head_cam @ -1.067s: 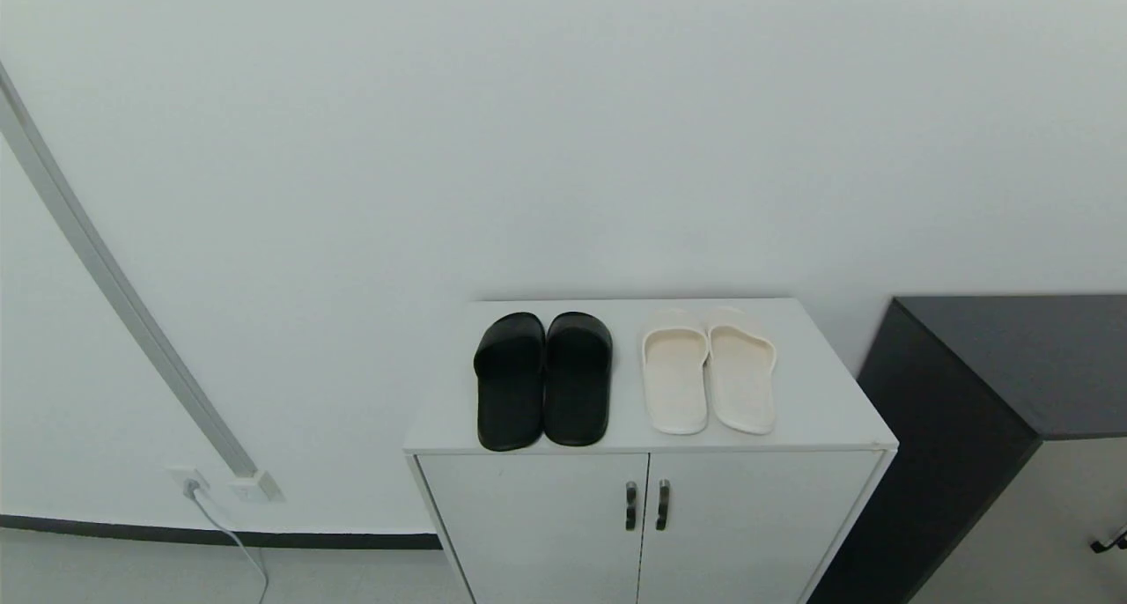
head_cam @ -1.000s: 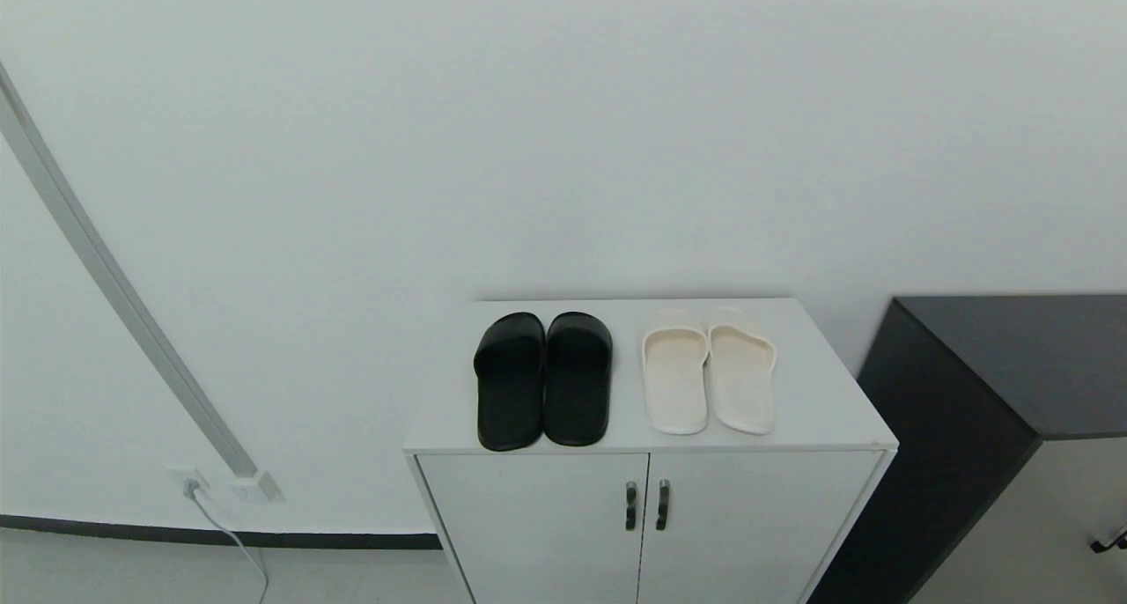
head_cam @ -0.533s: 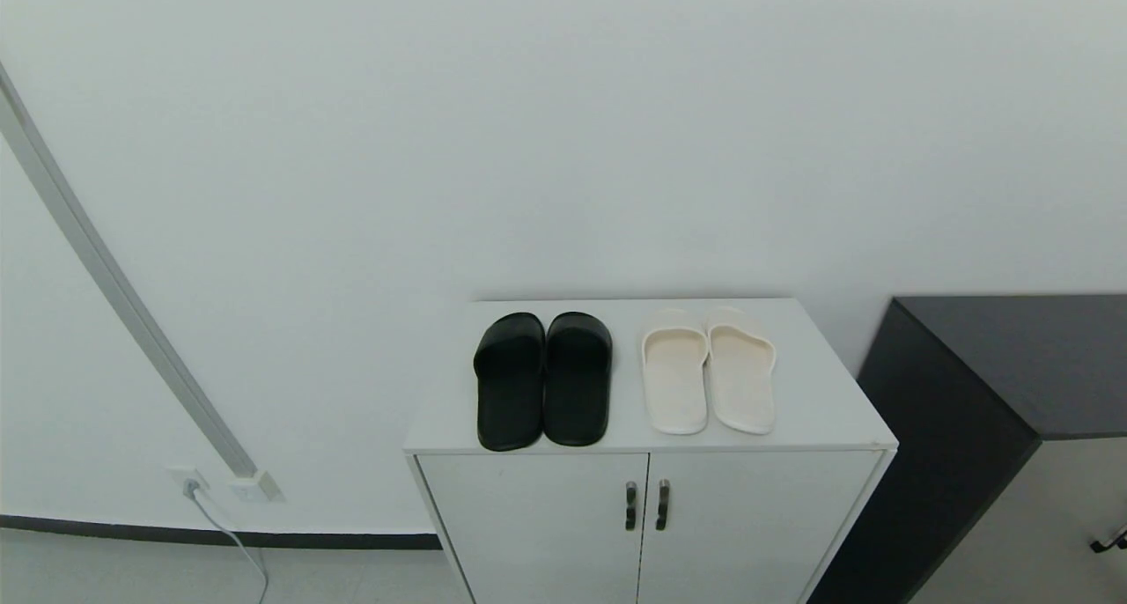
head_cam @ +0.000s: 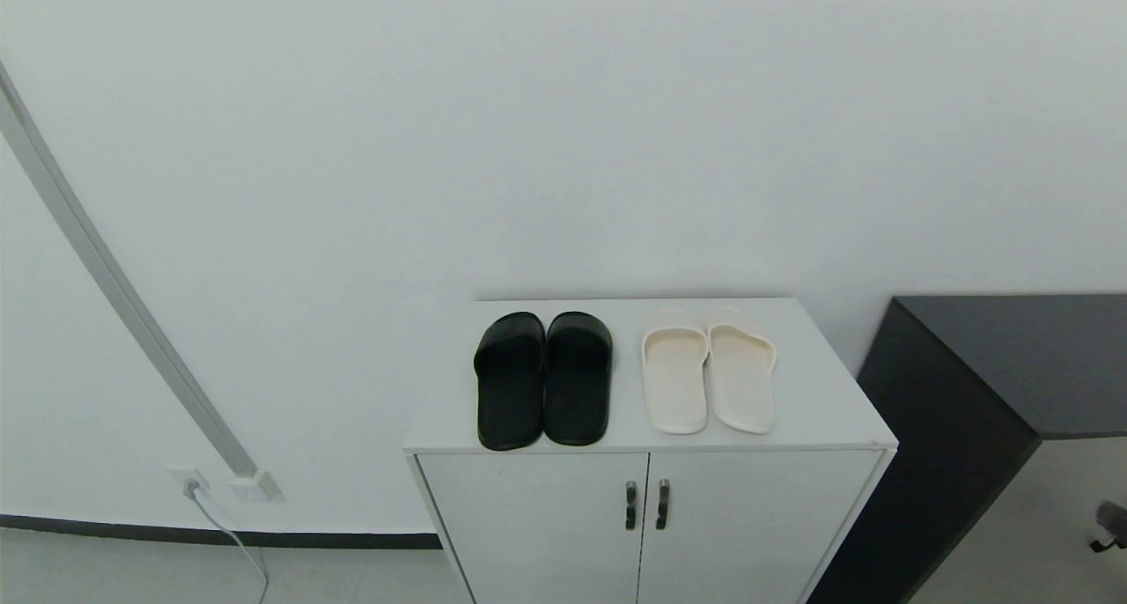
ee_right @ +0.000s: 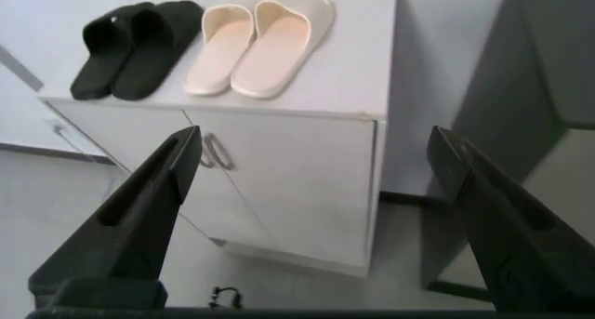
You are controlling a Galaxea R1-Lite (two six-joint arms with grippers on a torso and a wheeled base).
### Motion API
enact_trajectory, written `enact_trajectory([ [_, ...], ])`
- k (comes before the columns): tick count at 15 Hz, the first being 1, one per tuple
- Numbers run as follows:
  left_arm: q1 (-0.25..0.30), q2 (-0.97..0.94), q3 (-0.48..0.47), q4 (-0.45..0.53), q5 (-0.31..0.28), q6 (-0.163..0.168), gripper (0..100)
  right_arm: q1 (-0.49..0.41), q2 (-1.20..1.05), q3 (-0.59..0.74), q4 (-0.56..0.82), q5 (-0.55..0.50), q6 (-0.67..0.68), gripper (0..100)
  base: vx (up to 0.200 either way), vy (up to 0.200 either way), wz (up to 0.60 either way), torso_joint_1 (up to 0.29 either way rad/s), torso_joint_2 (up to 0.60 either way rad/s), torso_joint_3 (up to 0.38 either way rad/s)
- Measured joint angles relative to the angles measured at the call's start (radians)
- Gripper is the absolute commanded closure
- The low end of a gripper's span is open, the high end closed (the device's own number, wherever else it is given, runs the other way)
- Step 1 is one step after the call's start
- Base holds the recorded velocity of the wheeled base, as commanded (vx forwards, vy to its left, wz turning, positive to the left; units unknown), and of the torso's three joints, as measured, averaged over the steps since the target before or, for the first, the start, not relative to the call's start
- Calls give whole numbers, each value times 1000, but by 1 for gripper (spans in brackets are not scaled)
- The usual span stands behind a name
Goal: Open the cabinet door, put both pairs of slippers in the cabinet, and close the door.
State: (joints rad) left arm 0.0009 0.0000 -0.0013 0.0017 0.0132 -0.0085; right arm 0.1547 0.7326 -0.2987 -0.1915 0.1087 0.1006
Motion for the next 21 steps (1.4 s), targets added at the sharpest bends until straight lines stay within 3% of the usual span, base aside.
enact_trajectory([
  [4, 0, 0, -1, 0, 0, -1, 100, 329, 323, -92, -196, -293, 152, 0, 0, 0, 0, 0, 0, 0],
  [7, 0, 0, 0, 1, 0, 0, 100, 474, 544, -221, -234, -460, 231, 0, 0, 0, 0, 0, 0, 0],
  [15, 0, 0, 0, 0, 0, 0, 100, 535, 1032, -493, -428, -652, 246, 0, 0, 0, 0, 0, 0, 0],
  [21, 0, 0, 0, 0, 0, -1, 100, 539, 1271, -681, -450, -730, 233, 0, 0, 0, 0, 0, 0, 0],
])
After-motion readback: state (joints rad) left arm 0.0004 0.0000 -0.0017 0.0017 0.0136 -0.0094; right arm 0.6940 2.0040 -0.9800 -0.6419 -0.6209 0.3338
